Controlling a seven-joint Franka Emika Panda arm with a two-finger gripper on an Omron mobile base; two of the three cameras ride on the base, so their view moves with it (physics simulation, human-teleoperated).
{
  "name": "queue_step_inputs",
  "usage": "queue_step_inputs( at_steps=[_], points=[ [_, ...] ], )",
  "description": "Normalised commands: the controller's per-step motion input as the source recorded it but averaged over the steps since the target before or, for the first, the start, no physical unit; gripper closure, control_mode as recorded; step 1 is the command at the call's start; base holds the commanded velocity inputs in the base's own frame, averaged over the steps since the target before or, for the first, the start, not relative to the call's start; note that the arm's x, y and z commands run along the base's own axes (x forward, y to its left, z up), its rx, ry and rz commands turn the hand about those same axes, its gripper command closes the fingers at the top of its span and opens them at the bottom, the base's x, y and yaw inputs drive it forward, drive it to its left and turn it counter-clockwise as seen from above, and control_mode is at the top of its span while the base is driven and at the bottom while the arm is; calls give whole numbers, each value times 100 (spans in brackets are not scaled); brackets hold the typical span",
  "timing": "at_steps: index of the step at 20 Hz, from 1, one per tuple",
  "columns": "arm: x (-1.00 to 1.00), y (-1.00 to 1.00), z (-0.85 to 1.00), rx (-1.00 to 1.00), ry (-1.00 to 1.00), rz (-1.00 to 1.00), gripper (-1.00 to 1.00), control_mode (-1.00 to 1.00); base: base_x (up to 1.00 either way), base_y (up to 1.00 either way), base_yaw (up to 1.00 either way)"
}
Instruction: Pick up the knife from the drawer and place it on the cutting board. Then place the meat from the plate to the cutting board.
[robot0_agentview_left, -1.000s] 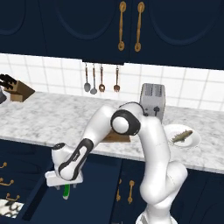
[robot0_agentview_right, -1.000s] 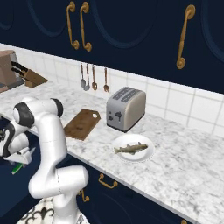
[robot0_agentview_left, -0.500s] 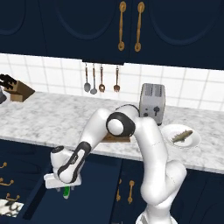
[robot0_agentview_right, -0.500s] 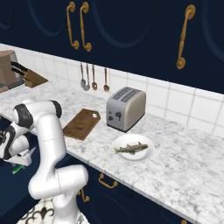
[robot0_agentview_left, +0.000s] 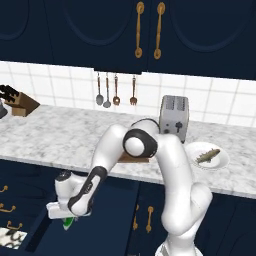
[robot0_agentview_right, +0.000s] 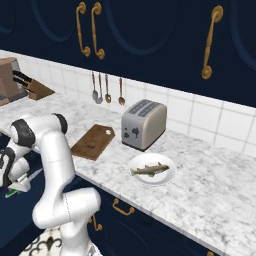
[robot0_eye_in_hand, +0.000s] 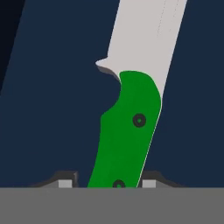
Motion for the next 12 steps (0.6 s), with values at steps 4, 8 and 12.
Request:
queue_step_inputs(
  at_steps=[4,8,12],
  points=[
    [-96,19,100,0,-10,-4,100,-100,0,0,0],
    [-53,0,100,0,-1,-7,100,-100,0,0,0],
    [-4,-11,100,0,-3,-10,100,-100,0,0,0]
  ],
)
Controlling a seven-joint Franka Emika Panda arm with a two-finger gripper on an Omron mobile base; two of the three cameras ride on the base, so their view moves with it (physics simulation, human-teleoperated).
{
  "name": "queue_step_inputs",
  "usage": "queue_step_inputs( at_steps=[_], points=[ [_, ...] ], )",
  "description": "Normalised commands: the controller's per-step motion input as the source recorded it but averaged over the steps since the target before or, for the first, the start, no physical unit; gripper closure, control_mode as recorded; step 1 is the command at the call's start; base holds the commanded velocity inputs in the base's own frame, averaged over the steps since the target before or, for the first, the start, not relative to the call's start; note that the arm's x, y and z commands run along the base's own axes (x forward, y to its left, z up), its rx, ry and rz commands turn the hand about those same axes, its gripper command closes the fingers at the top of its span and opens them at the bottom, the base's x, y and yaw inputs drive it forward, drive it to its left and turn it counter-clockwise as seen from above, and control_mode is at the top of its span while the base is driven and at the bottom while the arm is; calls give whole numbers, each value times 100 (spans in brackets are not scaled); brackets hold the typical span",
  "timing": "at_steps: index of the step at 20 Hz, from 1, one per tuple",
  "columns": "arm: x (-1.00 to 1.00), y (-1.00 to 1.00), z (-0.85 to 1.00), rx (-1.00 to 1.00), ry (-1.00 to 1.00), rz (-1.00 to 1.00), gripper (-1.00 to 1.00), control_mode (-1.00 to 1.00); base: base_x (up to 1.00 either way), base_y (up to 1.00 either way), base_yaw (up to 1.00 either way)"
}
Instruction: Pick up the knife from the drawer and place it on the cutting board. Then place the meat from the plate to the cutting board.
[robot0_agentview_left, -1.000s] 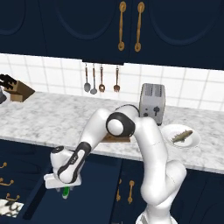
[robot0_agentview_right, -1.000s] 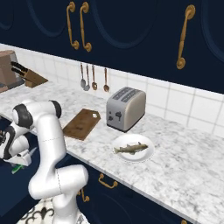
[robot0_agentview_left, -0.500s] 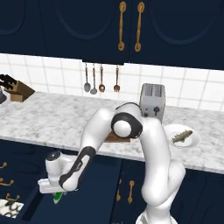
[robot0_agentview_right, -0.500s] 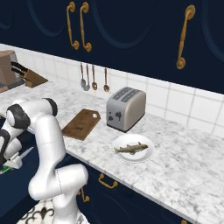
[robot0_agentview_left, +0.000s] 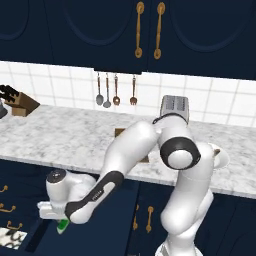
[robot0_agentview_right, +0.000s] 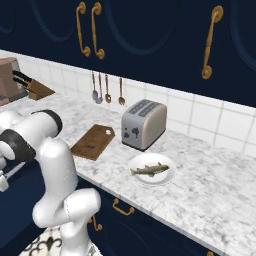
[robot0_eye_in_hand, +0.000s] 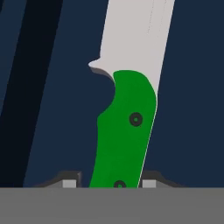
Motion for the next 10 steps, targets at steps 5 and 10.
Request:
queue_step_inputs(
  at_steps=[5,10],
  points=[
    [30,-44,100,0,0,-12,100,-100,0,0,0],
    [51,-80,95,0,1,-10,100,-100,0,0,0]
  ],
)
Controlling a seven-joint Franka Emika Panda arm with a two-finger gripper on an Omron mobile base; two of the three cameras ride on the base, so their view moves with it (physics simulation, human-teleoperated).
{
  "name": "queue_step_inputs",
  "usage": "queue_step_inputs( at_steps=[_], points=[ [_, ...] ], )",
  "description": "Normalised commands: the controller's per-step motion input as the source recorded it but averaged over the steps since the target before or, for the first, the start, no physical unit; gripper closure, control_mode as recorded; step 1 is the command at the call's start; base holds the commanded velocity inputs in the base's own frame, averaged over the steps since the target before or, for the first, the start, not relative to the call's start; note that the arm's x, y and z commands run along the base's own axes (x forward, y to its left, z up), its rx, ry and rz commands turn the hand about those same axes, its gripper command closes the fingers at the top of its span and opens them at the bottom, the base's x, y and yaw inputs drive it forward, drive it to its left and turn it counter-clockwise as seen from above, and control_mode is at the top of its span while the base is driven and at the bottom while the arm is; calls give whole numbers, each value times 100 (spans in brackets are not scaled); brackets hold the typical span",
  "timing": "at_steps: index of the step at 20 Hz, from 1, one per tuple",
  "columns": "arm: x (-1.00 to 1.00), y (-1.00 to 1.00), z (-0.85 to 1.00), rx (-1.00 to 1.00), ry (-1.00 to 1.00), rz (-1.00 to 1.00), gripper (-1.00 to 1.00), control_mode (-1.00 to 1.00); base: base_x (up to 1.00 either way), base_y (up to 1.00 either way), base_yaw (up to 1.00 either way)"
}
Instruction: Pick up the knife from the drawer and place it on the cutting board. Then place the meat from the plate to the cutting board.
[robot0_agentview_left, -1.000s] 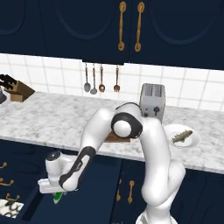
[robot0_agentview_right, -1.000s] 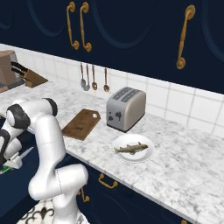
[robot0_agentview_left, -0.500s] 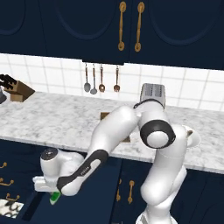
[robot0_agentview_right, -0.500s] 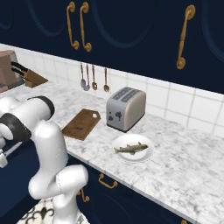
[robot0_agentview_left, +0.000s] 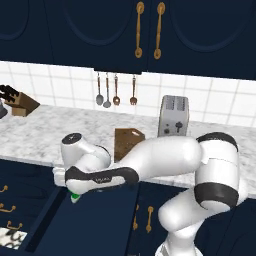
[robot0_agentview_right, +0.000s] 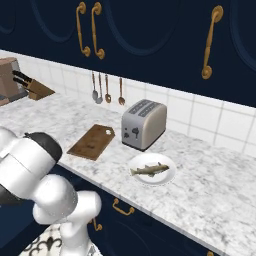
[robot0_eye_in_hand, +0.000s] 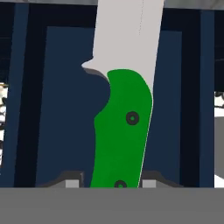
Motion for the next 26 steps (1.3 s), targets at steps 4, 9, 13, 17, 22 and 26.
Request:
queue_step_inputs(
  at_steps=[4,9,13,17,22,26],
  points=[
    [58,-97,41,1,7,-7,100,-100,0,0,0],
    [94,-80,1,0,15,-2,100,-100,0,0,0],
    [100,-54,0,0,13,0,100,-100,0,0,0],
    [100,-24,-2,0,11,0,100,-100,0,0,0],
    [100,-1,-30,-1,5,0,100,-100,0,0,0],
    [83,-32,-28,-1,0,0,100,-100,0,0,0]
  ],
)
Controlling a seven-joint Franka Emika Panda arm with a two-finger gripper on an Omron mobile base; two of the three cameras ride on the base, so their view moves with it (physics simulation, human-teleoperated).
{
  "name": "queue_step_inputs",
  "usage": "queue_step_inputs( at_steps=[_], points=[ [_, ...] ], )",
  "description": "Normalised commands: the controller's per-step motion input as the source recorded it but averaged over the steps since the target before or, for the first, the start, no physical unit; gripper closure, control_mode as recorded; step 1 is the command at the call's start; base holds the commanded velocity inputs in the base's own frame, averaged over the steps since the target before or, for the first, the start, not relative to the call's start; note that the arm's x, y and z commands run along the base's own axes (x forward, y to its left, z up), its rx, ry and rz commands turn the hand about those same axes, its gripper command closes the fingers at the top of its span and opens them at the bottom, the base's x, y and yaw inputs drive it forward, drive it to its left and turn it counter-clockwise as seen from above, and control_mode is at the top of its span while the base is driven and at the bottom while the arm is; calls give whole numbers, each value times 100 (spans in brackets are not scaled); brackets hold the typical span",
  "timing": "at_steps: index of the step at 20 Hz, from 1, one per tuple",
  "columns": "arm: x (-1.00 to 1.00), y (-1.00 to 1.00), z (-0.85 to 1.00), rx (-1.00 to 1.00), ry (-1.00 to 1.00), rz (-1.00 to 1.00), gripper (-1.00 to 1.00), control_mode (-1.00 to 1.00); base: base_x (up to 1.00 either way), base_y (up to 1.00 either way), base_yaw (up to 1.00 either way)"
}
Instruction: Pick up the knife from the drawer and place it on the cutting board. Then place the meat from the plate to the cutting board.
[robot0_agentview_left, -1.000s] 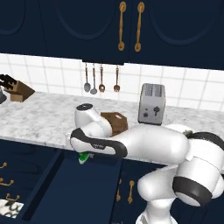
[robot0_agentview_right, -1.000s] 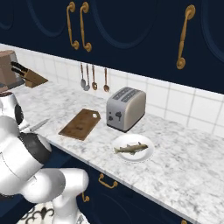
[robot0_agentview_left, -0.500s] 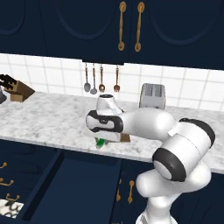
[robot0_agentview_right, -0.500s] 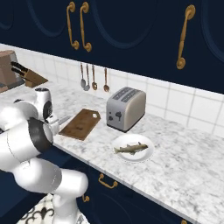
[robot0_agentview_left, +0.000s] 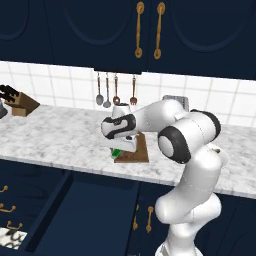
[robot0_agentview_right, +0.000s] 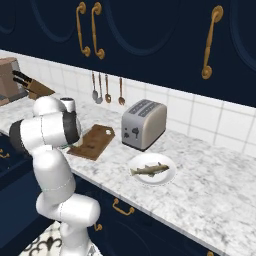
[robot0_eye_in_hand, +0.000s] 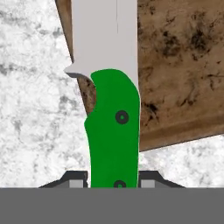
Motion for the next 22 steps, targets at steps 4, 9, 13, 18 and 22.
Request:
queue_step_inputs(
  at_steps=[4,9,13,18,22],
  points=[
    [78,-22,-38,-3,0,0,100,-100,0,0,0],
    [39,-24,-42,-3,0,-1,100,-100,0,0,0],
    [3,-14,-41,-1,0,-1,-100,-100,0,0,0],
    [-3,-3,-20,-1,0,-1,-100,-100,0,0,0],
    [-63,-3,5,0,-18,0,-100,-100,0,0,0]
  ],
)
